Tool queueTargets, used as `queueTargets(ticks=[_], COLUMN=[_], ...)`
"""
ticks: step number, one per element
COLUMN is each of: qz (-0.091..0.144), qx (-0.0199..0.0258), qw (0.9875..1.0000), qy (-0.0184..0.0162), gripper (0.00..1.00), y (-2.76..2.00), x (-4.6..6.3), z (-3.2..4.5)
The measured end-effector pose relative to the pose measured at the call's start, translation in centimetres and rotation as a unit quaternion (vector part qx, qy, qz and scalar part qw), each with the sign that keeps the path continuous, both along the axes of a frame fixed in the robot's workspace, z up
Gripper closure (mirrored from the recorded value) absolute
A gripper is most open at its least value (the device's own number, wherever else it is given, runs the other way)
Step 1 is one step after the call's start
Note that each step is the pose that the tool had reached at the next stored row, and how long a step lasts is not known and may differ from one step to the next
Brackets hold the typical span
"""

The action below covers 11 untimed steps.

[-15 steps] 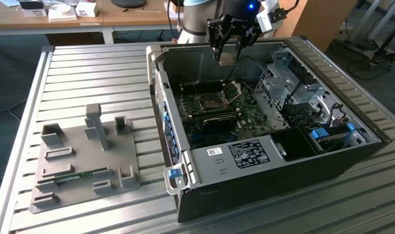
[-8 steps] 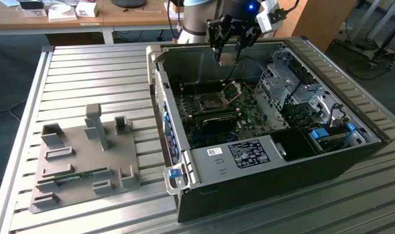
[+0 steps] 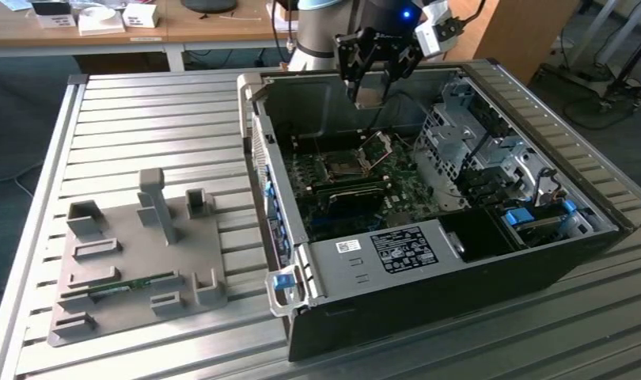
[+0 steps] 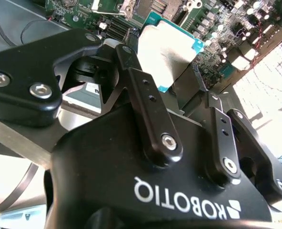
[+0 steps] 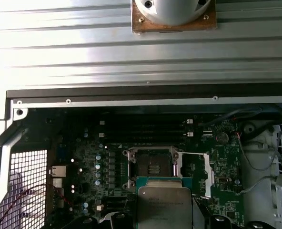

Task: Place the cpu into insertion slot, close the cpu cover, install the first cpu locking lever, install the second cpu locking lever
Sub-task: 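Place the cpu into insertion slot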

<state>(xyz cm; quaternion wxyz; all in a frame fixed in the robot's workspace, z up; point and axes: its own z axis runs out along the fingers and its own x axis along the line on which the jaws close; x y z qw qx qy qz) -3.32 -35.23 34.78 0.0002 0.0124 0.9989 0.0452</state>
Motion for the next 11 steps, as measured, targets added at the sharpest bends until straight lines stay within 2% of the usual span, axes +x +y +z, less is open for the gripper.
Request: queueTargets(ticks=[7, 11], qz=[0.000, 0.000], qx=[0.0001, 0.0000], qw=[1.0000, 1.0000], qy=[-0.0001, -0.0017], gripper=[0.46, 0.46], y=[0.00, 0.00], x=[0.00, 0.00], z=[-0.07, -0.43])
